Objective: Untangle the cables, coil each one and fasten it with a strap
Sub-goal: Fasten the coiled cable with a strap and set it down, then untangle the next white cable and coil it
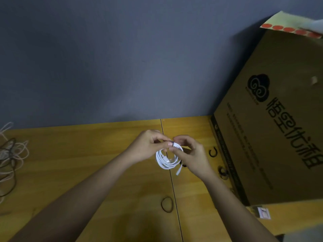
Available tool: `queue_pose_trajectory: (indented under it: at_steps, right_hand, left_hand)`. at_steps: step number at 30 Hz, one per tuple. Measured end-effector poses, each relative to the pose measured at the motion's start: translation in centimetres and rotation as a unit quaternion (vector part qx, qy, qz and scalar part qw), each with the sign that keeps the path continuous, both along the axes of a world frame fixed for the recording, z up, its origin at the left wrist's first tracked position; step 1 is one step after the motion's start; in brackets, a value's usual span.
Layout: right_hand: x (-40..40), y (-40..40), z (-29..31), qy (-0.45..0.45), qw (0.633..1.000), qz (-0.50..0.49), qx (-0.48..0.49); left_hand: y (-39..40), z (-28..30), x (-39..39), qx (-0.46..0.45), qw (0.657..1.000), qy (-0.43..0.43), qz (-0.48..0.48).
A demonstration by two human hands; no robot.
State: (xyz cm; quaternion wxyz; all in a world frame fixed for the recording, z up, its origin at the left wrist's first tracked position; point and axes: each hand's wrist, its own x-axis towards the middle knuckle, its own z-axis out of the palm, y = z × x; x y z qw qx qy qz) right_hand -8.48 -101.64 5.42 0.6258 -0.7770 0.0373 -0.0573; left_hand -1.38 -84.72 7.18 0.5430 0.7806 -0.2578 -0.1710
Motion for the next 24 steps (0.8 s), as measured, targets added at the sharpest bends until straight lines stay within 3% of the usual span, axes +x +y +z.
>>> queue_pose_trajectory:
  at_steps: [4,8,11,14,17,21,24]
  right_hand:
    - [-0.1,-1.3,-3.6,0.079,0.996,-0.015,0.03]
    - [1.7,-3.2,-6.7,0.111,0.989,-0.097,-0.004]
    - [4.8,-5.7,-9.4,0.165,0.978,-0.127,-0.001]
    - [10.1,-11.8,-15.3,0.221,0.961,-0.163,0.043]
    - [15.9,-15.8,-17.7,0.31,0.907,-0.257,0.123]
    - [19.7,-17.7,-17.6,0.284,0.876,-0.349,0.173]
    - [20.2,-19.0,-18.7,0.277,0.9,-0.285,0.178]
  left_hand:
    - [-3.4,-2.7,1.7,0.027,0.999,-0.016,0.037]
    - [-6.9,-6.7,3.0,0.067,0.995,-0.024,0.069]
    - [-9.4,-9.5,4.5,0.176,0.98,-0.051,0.081]
    - [-10.2,-11.3,6.6,0.288,0.952,-0.008,0.106]
    - [-9.6,-12.4,8.2,0.369,0.923,-0.017,0.108]
    - [-8.9,-13.1,9.5,0.415,0.902,-0.025,0.116]
    - [-9.0,-13.3,9.8,0.432,0.894,-0.033,0.116]
